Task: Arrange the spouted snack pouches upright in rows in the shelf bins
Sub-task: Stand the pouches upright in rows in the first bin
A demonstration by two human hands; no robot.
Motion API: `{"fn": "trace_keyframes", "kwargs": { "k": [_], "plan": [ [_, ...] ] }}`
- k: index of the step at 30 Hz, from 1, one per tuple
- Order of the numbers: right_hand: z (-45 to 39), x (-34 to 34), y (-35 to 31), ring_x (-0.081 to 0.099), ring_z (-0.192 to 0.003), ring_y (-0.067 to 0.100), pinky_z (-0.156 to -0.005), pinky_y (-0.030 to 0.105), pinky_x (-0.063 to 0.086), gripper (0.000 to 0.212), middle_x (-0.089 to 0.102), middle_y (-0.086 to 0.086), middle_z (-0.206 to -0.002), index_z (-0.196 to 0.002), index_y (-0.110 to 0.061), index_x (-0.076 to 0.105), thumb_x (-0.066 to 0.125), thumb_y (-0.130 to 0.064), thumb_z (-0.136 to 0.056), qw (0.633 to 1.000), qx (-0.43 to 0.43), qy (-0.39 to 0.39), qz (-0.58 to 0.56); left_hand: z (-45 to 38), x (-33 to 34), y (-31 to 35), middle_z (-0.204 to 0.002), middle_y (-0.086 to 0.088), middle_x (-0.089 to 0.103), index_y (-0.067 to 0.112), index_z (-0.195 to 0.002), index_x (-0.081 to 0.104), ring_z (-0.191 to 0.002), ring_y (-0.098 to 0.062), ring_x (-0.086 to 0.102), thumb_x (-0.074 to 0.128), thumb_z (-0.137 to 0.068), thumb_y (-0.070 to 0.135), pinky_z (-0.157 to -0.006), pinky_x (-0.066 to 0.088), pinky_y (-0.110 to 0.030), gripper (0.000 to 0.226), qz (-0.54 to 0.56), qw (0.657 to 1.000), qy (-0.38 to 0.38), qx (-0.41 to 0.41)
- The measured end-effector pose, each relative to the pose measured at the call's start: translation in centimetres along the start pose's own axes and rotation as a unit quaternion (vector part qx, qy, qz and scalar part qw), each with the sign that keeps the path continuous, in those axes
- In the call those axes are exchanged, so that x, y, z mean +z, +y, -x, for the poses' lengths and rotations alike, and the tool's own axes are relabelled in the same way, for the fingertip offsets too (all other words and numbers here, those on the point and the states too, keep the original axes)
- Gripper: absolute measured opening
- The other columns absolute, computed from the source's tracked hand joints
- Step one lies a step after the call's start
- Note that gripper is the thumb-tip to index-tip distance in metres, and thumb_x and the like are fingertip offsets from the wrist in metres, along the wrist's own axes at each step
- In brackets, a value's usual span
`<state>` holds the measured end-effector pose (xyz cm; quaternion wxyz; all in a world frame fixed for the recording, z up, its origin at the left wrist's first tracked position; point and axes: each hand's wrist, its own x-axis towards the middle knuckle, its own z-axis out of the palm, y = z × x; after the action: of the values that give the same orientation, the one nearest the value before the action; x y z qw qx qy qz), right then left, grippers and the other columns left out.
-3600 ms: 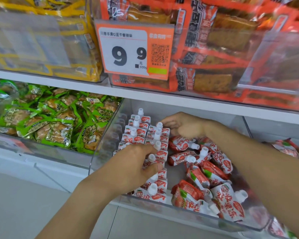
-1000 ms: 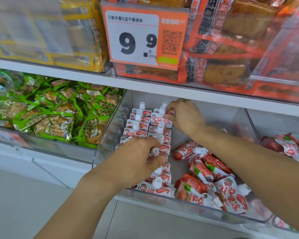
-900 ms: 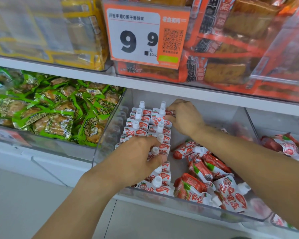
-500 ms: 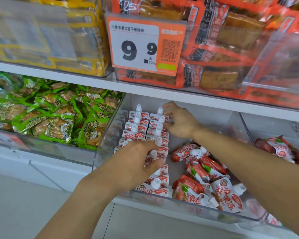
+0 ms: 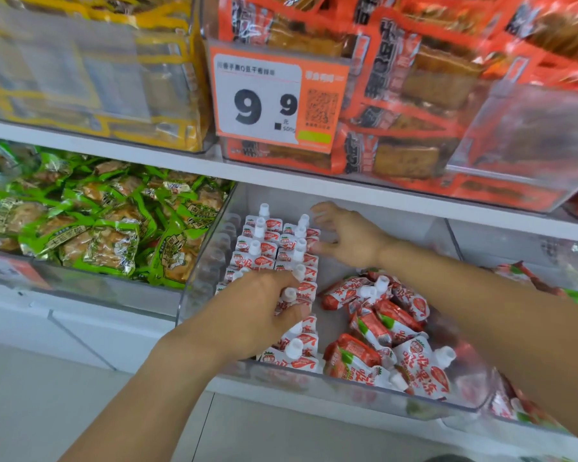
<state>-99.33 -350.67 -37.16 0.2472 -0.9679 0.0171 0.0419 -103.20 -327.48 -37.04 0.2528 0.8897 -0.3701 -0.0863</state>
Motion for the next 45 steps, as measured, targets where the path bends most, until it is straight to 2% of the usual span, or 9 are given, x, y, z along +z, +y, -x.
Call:
{"fn": "trace_keyframes", "kwargs": {
  "k": [3,7,10,14,18,26,33,40,45],
  "plan": [
    [4.0,-2.4,0.4,0.060,-0.114,0.018,-0.100,0.030,0.047,0.048,0.057,0.005,-0.136,-0.136,-0.018,0.050,0.067,-0.020,-0.091,0.998,-0.002,0.053,0.020,0.4,0.2,-0.1,-0.115,0.002,0.067,0.023,-0.122,0.060,-0.102,-0.014,0.062,0.055,-0.091,0.050,-0.086,0.051,-0.034,0.041,0.004,1.000,0.004,0.008],
    [11.8,-4.3,0.2,0.060,-0.085,-0.012,-0.078,0.008,0.045,0.032,0.068,-0.013,-0.108,-0.110,-0.029,0.067,0.077,-0.039,-0.081,0.993,-0.014,-0.094,0.068,0.9,0.4,0.7,-0.125,0.006,0.056,0.025,-0.130,0.055,-0.117,-0.013,0.051,0.059,-0.090,0.048,-0.097,0.040,-0.024,0.047,-0.022,0.999,0.031,0.034],
    [15.2,-3.0,0.8,0.054,-0.097,-0.002,-0.089,0.025,0.046,0.038,0.065,-0.018,-0.108,-0.109,-0.036,0.066,0.073,-0.055,-0.078,0.986,-0.038,-0.073,0.148,0.7,1.0,2.5,-0.125,0.009,0.055,0.023,-0.123,0.062,-0.120,-0.008,0.046,0.070,-0.085,0.039,-0.097,0.028,-0.013,0.042,-0.019,0.994,0.062,0.086],
    [16.8,-1.5,0.8,0.047,-0.111,0.011,-0.091,0.037,0.047,0.054,0.059,-0.016,-0.113,-0.117,-0.037,0.059,0.068,-0.066,-0.072,0.965,-0.061,-0.062,0.245,0.2,2.1,4.5,-0.107,0.014,0.066,0.026,-0.108,0.071,-0.098,0.001,0.058,0.078,-0.079,0.029,-0.088,0.042,-0.011,0.030,0.025,0.991,0.023,0.130],
    [17.2,-1.0,-0.2,0.054,-0.106,0.020,-0.073,0.033,0.048,0.052,0.058,-0.004,-0.112,-0.121,-0.029,0.045,0.067,-0.050,-0.078,0.953,-0.055,-0.072,0.289,-0.9,2.9,5.7,-0.083,0.025,0.061,0.028,-0.104,0.071,-0.082,0.012,0.057,0.084,-0.073,0.028,-0.071,0.039,-0.002,0.034,0.051,0.989,-0.039,0.135],
    [16.7,-1.5,1.0,0.060,-0.088,0.024,-0.063,0.032,0.043,0.036,0.058,-0.001,-0.093,-0.111,-0.025,0.048,0.068,-0.017,-0.082,0.956,-0.056,-0.042,0.284,-3.0,4.9,5.6,-0.091,0.010,0.068,0.025,-0.097,0.070,-0.082,-0.007,0.061,0.081,-0.069,0.023,-0.073,0.049,-0.027,0.030,-0.055,0.976,-0.157,0.142],
    [16.8,-5.4,2.1,0.062,-0.076,0.005,-0.076,0.029,0.055,0.035,0.065,-0.013,-0.085,-0.100,-0.025,0.067,0.085,-0.034,-0.072,0.992,-0.037,0.040,0.114,-0.6,-0.8,3.5,-0.089,0.007,0.073,0.022,-0.093,0.066,-0.085,-0.008,0.069,0.078,-0.077,0.020,-0.079,0.055,-0.025,0.020,0.201,0.979,-0.002,0.025],
    [14.7,-0.3,-0.7,0.064,-0.084,0.026,-0.059,0.031,0.040,0.046,0.062,0.002,-0.087,-0.081,-0.019,0.053,0.063,-0.063,-0.079,0.941,-0.089,-0.033,0.324,0.9,-1.8,2.5,-0.078,0.002,0.075,0.011,-0.095,0.056,-0.074,-0.016,0.073,0.073,-0.067,0.032,-0.069,0.057,-0.025,0.039,0.349,0.926,0.108,-0.096],
    [14.4,1.6,-1.5,0.061,-0.098,0.028,-0.067,0.034,0.043,0.034,0.056,0.008,-0.113,-0.114,-0.013,0.050,0.064,-0.021,-0.084,0.939,-0.077,-0.017,0.335,1.8,-1.8,2.4,-0.090,-0.005,0.077,0.018,-0.114,0.053,-0.086,-0.020,0.074,0.075,-0.074,0.017,-0.076,0.060,-0.043,0.046,0.426,0.892,0.111,-0.105]
  ]
}}
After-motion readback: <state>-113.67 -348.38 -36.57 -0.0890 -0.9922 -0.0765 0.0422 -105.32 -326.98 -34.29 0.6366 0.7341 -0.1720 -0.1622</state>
